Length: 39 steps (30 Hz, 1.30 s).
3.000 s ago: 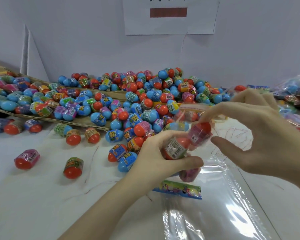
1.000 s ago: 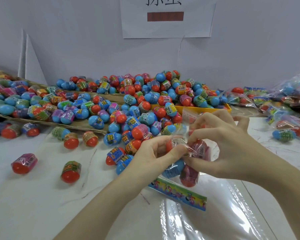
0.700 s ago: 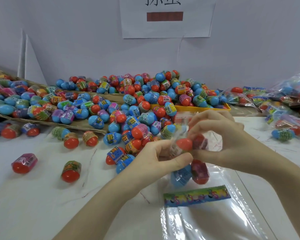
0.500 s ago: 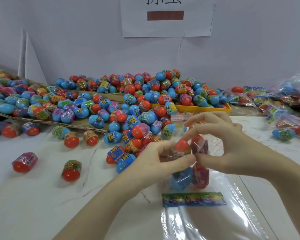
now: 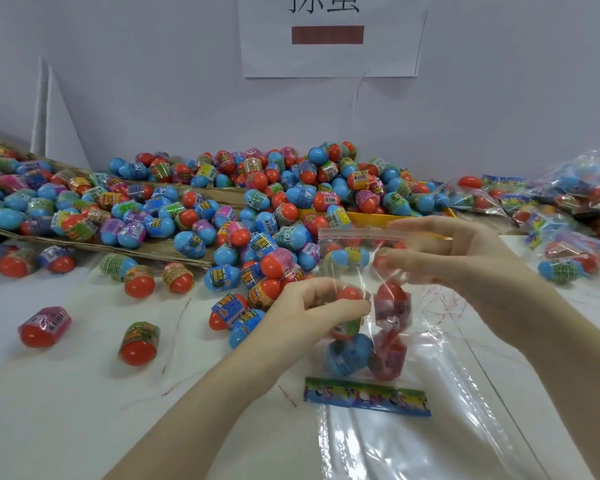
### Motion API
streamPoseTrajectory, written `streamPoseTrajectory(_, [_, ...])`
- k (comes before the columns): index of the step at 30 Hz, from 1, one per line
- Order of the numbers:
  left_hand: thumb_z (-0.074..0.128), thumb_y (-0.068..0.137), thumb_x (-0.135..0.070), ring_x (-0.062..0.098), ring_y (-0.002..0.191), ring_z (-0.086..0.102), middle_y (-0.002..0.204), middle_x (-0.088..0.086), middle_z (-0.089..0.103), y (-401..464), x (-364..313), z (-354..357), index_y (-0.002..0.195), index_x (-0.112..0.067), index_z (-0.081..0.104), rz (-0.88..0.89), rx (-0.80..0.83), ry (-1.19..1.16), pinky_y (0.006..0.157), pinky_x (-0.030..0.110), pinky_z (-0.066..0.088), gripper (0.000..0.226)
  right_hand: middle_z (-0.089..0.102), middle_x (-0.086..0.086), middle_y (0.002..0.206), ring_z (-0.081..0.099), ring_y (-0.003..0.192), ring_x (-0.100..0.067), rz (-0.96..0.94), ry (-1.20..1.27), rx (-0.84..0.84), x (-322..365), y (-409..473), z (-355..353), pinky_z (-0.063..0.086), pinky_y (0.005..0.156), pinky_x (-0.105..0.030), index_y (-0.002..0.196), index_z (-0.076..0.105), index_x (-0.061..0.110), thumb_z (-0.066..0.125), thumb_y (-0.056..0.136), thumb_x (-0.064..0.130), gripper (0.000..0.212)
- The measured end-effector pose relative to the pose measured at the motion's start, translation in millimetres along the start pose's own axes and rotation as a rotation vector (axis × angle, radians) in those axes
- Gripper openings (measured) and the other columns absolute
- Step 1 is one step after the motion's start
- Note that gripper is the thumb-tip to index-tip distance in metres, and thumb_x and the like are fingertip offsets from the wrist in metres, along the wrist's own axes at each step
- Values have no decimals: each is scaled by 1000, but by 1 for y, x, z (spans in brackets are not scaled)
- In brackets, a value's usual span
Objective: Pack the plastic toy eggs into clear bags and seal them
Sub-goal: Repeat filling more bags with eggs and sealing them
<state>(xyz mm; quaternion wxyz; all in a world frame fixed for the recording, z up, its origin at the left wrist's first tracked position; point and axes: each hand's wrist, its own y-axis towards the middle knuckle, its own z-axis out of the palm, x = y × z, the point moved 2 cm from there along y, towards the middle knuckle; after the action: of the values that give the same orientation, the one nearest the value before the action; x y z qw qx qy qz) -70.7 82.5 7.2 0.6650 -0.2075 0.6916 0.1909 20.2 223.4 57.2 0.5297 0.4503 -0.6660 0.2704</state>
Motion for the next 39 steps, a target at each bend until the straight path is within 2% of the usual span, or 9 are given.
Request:
streamPoseTrajectory(6, [62, 57, -49, 4, 88, 65, 98, -5, 71, 0, -3, 0, 100, -28, 63, 85, -40, -2, 71, 10, 51, 48, 73, -2, 73, 69, 67, -16, -44, 24, 25, 1, 0, -1, 52, 60, -15, 94, 65, 20, 70, 52, 25, 43])
streamPoseTrajectory(11, [55, 87, -26, -1, 67, 66, 79, -9, 74, -1, -7, -2, 87, -22, 67, 197, -246, -90, 51, 5, 43, 13, 73, 3, 75, 68, 67, -12, -70, -1, -6, 4, -3, 3, 55, 68, -20, 91, 65, 26, 72, 54, 30, 38])
streamPoseTrajectory(15, [55, 88, -14, 5, 68, 69, 74, -4, 74, -3, -7, -1, 85, -20, 68, 267, -262, -68, 54, 6, 45, 15, 63, 14, 88, 58, 83, -8, -671, -593, -440, 16, -11, 11, 42, 79, -25, 92, 63, 31, 71, 76, 31, 18])
streamPoseTrajectory(18, [55, 87, -7, 9, 71, 70, 70, -1, 73, -5, -9, 1, 86, -20, 67, 337, -262, -78, 63, 15, 53, 17, 66, 3, 82, 52, 83, -20, -884, -851, -479, 15, -15, 26, 32, 73, -37, 85, 73, 23, 61, 79, 37, 19])
streamPoseTrajectory(23, [49, 94, -15, 6, 74, 69, 75, -11, 72, -10, -12, 5, 86, -27, 66, 442, -256, 55, 65, 17, 53, 22, 67, 4, 81, 49, 81, -21, -929, -949, -473, 13, -16, 37, 31, 68, -37, 83, 75, 22, 59, 84, 35, 21])
streamPoseTrajectory(27, [42, 88, -38, 16, 63, 62, 68, 0, 64, -13, -14, 3, 81, -24, 64, 553, -352, 300, 60, 40, 54, 26, 68, 5, 82, 46, 85, -18, -961, -993, -439, 15, -17, 39, 30, 71, -38, 86, 74, 20, 59, 86, 30, 18])
streamPoseTrajectory(32, [35, 92, -26, 13, 47, 45, 52, 1, 51, -14, -15, 1, 79, -4, 64, 761, -454, 711, 43, 29, 39, 38, 67, 5, 81, 44, 86, -18, -1004, -1025, -398, 19, -19, 39, 30, 71, -40, 83, 73, 17, 54, 91, 28, 22])
streamPoseTrajectory(36, [34, 92, -26, 7, 48, 43, 57, -8, 49, -14, -14, 0, 87, -3, 66, 743, -433, 665, 45, 18, 36, 39, 67, 4, 80, 43, 86, -18, -1037, -1113, -387, 21, -19, 38, 24, 72, -36, 84, 72, 16, 59, 87, 24, 16])
streamPoseTrajectory(39, [33, 93, -25, 9, 48, 43, 57, -6, 48, -14, -13, 1, 84, -2, 64, 739, -403, 677, 45, 22, 37, 39, 66, 3, 76, 43, 85, -18, -1070, -1216, -418, 19, -20, 38, 24, 72, -36, 81, 71, 16, 68, 82, 15, 4])
